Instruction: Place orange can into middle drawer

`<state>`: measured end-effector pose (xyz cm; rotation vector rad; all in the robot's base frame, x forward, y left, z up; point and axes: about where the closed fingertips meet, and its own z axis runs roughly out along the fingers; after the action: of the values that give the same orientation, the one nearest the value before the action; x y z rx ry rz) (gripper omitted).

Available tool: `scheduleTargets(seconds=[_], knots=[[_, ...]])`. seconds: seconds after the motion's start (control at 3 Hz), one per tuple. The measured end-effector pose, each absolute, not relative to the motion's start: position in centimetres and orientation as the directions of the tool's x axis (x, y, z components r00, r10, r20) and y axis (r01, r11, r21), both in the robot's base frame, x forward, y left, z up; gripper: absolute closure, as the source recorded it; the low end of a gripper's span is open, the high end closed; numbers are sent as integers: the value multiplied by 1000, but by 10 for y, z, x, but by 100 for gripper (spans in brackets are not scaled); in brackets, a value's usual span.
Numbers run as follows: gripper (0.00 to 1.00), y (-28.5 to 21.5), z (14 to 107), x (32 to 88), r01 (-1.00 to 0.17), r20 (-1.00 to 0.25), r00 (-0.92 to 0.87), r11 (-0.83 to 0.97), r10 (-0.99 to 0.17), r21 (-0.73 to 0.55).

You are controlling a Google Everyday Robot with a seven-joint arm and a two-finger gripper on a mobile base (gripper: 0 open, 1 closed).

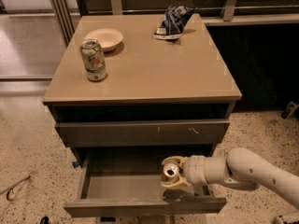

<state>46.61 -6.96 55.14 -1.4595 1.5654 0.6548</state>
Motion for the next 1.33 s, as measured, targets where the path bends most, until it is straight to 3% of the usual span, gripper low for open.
scheduleTargets(seconds=[1.33], knots=[[100,-19,456,497,-981,-888,112,94,-446,-171]])
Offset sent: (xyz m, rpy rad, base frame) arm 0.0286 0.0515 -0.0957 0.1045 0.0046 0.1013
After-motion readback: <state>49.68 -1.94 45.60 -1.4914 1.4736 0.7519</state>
